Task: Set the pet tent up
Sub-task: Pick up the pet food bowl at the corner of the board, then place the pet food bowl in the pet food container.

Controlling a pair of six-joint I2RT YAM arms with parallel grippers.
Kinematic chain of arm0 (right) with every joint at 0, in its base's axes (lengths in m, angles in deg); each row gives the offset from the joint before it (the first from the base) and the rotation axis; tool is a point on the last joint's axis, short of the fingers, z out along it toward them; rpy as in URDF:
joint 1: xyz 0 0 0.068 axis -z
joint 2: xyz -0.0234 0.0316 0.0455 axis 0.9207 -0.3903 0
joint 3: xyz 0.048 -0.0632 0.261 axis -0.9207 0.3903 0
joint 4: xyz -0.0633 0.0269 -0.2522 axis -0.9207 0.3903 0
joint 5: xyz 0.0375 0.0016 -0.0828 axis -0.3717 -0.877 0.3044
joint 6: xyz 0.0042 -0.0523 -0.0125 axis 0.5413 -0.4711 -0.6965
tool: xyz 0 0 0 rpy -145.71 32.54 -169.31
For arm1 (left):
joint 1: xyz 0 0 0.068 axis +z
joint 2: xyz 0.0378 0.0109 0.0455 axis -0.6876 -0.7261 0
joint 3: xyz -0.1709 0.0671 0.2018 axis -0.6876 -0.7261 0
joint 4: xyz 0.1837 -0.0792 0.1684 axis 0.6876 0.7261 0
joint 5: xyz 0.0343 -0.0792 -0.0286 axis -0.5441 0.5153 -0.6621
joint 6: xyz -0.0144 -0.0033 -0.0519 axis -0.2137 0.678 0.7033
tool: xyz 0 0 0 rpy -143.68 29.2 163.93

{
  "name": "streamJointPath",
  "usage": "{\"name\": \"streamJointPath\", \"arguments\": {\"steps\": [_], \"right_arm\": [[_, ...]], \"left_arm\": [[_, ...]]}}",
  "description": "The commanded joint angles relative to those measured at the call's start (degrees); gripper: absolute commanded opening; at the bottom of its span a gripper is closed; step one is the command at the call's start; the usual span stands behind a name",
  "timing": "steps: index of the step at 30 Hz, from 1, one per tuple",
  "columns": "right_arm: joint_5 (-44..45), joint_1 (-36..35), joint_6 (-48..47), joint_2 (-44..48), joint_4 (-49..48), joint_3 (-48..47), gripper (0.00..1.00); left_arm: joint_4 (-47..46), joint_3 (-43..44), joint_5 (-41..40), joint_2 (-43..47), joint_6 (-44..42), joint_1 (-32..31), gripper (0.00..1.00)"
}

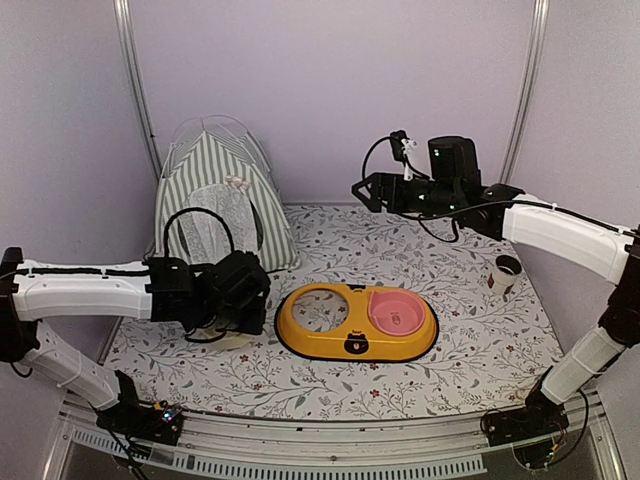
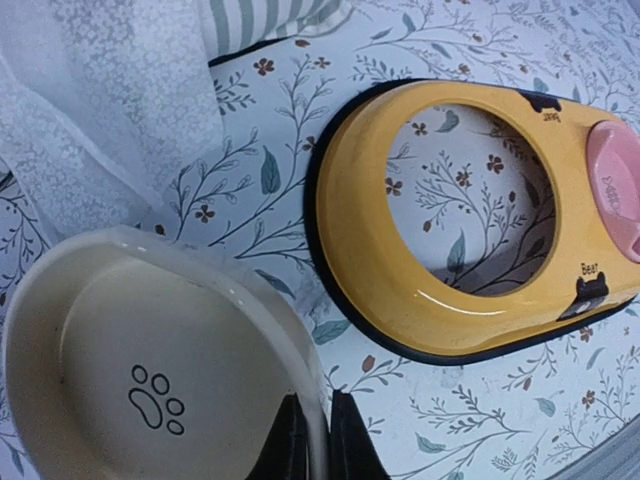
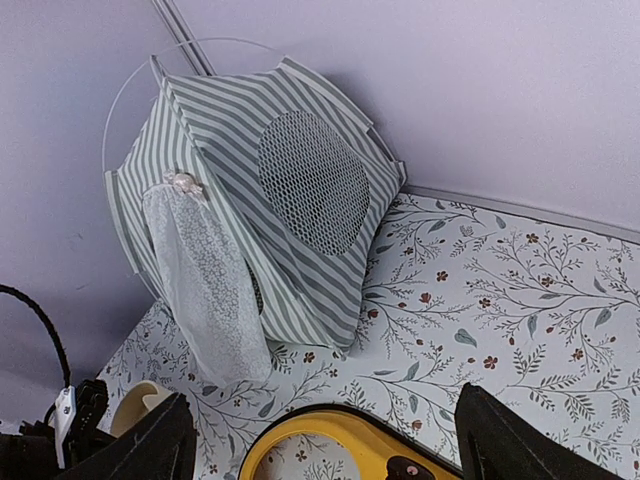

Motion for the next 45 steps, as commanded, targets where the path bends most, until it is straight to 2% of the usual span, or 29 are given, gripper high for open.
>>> {"name": "streamJointPath", "arguments": {"steps": [1,13,23,36,45], "right_arm": [[1.5,0.6,0.5,3.2,-0.4,1.3,0.92],[7.3,1.4,-0.7,10.1,1.6,6.2,0.94],[8.5,2.5,-1.2,14.1,2.9,9.5,0.95],[8.5,2.7,-1.8,14.6,3.3,9.3,0.96],[8.0,2.7,-1.9,14.6,3.6,9.3,0.96]], "left_arm": [[-4.4,4.9,-0.8,-2.7,-5.6,-1.6,0.0],[-11.5,15.4,8.1,-16.2,-16.5,-1.7,0.0],[-11.3,29.5,11.3,-30.9,-22.9,-1.0,0.0],[-11.9,34.0,15.2,-38.3,-25.7,0.2,0.0],[-9.7,33.6,12.6,-39.2,-24.2,0.5,0.0]]}}
